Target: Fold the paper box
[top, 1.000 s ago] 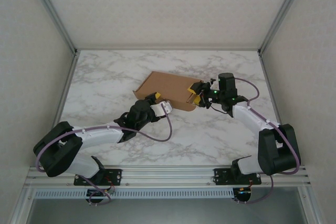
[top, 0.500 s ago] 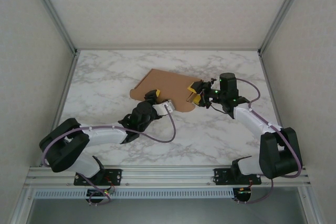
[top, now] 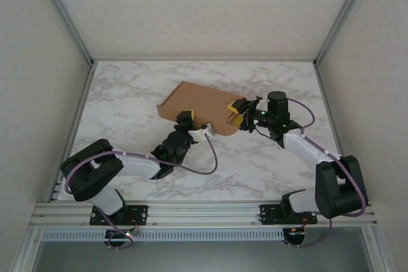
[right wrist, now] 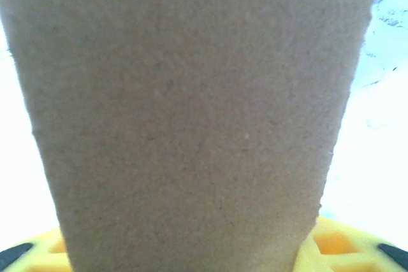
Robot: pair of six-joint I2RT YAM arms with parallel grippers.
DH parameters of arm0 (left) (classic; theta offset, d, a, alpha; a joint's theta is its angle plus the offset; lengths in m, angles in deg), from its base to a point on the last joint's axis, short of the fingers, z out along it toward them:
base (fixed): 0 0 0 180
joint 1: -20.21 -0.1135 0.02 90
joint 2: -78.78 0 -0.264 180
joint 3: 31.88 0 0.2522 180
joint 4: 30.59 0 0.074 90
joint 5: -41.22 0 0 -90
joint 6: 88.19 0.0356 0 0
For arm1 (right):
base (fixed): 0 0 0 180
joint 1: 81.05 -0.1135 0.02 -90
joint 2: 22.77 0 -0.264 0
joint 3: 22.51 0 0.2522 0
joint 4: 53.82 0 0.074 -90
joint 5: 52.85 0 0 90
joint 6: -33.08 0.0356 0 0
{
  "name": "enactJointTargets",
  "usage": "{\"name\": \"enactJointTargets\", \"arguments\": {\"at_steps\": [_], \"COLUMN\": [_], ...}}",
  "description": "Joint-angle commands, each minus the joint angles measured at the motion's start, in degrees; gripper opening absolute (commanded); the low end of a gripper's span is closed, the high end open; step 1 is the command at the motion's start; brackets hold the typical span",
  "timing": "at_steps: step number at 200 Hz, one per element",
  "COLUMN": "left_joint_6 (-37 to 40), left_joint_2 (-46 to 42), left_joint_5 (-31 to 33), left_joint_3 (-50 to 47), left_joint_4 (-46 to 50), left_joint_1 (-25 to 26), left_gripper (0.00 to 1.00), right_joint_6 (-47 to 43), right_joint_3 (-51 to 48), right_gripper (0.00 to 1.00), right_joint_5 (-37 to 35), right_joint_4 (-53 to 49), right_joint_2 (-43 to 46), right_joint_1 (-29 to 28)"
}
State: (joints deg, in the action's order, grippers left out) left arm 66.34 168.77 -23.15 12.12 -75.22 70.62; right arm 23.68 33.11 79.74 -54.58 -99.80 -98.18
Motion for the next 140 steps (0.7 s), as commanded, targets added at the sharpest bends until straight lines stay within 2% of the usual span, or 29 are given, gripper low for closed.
{"name": "enactJointTargets", "arguments": {"at_steps": [1,51,89,118,140], "left_joint_6": [-2.14,-5.75,-10.56,-13.85,-16.31], "left_joint_2": [-3.28,-8.19,-11.42,-12.23,-11.42], "left_joint_5": [3.61,1.54,-1.90,-4.48,-7.26], "left_joint_3": [0.60,4.97,12.35,19.95,26.14], "left_joint_4": [5.44,23.45,43.05,58.51,69.58], "left_joint_1": [-0.40,-0.49,-0.49,-0.45,-0.40], "left_gripper": [0.49,0.45,0.44,0.44,0.44], "right_joint_6": [0.51,-4.68,-9.49,-19.57,-28.16], "right_joint_3": [1.19,1.51,2.29,6.11,9.50], "right_gripper": [0.54,0.71,0.76,0.77,0.77], "right_joint_5": [6.72,4.66,1.93,-1.54,-8.80], "right_joint_4": [0.43,-6.68,-15.25,-30.78,-43.38], "right_joint_2": [2.80,5.33,10.42,15.15,20.32], "right_joint_1": [-0.32,0.79,2.71,3.35,3.73]}}
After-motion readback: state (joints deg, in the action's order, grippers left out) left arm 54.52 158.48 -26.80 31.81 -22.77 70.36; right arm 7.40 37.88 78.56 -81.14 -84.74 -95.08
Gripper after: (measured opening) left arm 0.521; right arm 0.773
